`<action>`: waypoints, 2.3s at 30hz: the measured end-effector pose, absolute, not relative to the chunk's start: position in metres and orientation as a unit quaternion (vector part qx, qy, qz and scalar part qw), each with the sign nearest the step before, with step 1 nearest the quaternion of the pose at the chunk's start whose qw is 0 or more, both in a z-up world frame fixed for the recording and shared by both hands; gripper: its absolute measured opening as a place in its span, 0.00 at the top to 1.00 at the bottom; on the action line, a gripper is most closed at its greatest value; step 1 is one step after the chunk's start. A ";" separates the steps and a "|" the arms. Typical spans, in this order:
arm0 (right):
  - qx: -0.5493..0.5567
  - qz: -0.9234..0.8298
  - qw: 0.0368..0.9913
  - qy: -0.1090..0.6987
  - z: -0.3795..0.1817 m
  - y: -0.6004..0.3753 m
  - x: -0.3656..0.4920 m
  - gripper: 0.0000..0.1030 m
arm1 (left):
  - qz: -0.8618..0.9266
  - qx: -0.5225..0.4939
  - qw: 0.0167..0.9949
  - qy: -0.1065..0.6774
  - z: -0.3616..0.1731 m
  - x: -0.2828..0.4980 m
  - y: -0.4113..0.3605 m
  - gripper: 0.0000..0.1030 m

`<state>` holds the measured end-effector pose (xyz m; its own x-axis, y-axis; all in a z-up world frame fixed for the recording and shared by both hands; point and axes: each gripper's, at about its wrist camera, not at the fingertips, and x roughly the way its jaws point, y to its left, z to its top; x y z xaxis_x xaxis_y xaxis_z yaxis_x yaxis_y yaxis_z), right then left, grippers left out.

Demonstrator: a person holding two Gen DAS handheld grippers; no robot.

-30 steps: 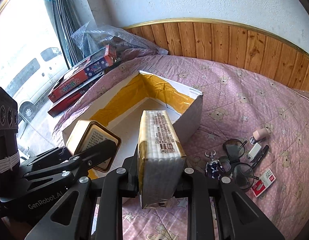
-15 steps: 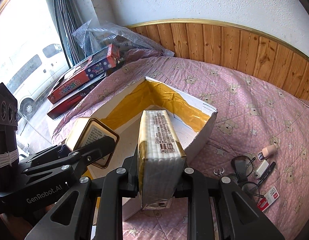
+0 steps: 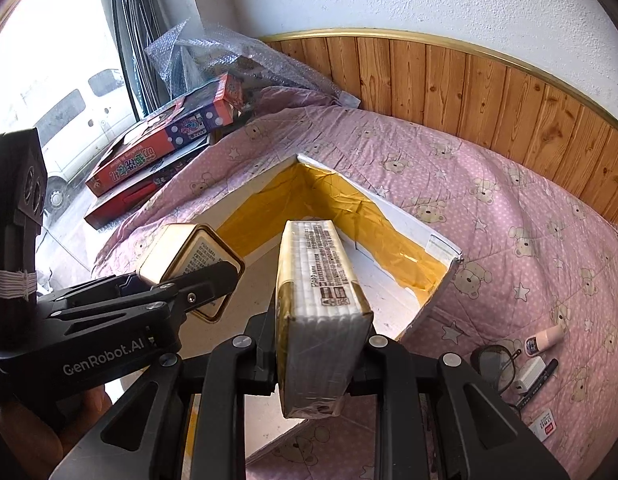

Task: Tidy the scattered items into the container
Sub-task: 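Carry the gold box and tissue pack with both tools over the cardboard box, then lower both items into the box and open both tools, then withdraw both tools from the box back toward the scattered items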

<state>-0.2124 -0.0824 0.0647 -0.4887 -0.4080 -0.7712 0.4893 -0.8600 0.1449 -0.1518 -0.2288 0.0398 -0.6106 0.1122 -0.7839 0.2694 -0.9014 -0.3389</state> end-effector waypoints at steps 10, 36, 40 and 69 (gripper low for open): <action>0.463 -0.844 0.254 0.097 0.038 -0.099 -0.240 0.77 | -0.844 0.498 0.061 0.188 0.014 -0.196 -0.233 0.49; 0.527 -0.785 0.225 0.234 -0.022 -0.127 -0.300 0.77 | -0.795 0.589 0.076 0.119 -0.067 -0.294 -0.241 0.48; 0.534 -0.781 0.232 0.225 -0.023 -0.127 -0.301 0.77 | -0.794 0.591 0.072 0.118 -0.068 -0.301 -0.240 0.48; 0.504 -0.828 0.241 0.051 0.023 -0.093 -0.233 0.39 | -0.825 0.550 0.060 0.112 -0.004 -0.253 -0.232 0.43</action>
<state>-0.2333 -0.0925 0.0227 -0.3762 -0.3483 -0.8586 0.4511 -0.8783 0.1586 -0.2527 -0.2320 -0.0041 -0.3873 0.0240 -0.9217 0.2226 -0.9676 -0.1187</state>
